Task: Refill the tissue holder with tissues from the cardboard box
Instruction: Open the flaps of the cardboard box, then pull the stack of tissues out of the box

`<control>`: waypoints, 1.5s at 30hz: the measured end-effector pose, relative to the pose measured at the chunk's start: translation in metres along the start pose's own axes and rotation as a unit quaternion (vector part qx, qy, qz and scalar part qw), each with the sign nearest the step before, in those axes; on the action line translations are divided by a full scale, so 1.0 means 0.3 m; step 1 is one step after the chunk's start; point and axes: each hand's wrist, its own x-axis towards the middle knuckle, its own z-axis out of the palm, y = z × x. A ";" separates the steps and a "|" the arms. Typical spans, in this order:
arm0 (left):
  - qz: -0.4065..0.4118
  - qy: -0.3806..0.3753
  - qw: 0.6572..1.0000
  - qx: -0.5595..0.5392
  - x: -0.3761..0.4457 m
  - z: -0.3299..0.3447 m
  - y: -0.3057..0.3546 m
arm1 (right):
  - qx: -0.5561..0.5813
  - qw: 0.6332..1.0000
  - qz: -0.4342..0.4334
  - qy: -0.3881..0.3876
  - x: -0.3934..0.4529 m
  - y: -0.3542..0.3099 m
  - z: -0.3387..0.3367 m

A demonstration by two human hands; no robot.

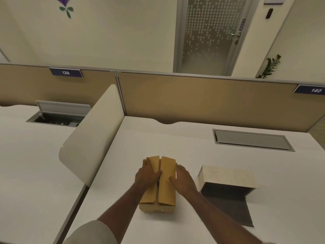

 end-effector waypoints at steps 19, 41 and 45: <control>0.052 0.024 0.989 -0.136 0.001 -0.124 -0.058 | 0.140 0.989 0.029 0.035 -0.054 -0.090 0.101; -0.058 0.167 0.971 -0.158 0.020 -0.122 -0.293 | 0.223 0.921 0.029 0.319 -0.206 0.144 0.067; 0.104 0.315 0.934 -0.129 -0.010 -0.229 -0.185 | 0.040 0.916 -0.204 0.343 -0.224 0.021 0.041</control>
